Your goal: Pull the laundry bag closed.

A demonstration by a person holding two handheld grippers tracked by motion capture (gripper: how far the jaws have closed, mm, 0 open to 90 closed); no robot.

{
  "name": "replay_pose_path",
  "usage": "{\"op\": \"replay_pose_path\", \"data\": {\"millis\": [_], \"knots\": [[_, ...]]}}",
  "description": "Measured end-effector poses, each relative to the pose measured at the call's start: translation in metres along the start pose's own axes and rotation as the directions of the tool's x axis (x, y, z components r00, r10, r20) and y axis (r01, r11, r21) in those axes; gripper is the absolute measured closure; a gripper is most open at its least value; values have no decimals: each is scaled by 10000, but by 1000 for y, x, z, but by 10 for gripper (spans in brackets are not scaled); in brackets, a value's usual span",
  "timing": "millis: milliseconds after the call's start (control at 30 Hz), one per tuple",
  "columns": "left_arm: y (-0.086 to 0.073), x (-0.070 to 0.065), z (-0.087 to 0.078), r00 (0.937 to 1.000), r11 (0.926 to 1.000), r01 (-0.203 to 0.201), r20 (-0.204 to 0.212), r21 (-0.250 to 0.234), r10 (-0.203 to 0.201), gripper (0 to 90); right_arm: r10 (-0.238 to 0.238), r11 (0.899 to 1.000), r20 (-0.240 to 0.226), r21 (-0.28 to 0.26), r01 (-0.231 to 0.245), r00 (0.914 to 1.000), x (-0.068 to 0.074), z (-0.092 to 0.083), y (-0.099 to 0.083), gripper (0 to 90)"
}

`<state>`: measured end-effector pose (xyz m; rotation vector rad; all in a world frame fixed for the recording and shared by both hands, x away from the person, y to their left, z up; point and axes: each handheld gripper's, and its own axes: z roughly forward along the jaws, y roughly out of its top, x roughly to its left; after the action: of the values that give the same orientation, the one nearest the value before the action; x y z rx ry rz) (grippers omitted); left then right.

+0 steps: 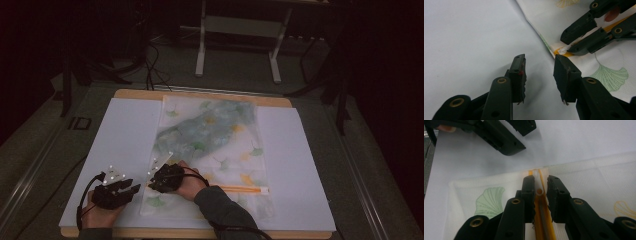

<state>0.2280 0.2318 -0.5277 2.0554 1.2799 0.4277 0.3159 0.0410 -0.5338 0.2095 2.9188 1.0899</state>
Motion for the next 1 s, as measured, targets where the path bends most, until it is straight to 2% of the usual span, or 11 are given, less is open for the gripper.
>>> {"op": "replay_pose_path", "data": {"millis": [500,1000], "knots": [[0,-1,0,10000,10000,-20,63,44,19,617,-96,9999,-25,81,96,10000,2,3,3,827],[2,-5,-3,9996,9999,-42,276,114,39,601,-121,9999,120,54,120,9999,4,-1,3,832]]}}
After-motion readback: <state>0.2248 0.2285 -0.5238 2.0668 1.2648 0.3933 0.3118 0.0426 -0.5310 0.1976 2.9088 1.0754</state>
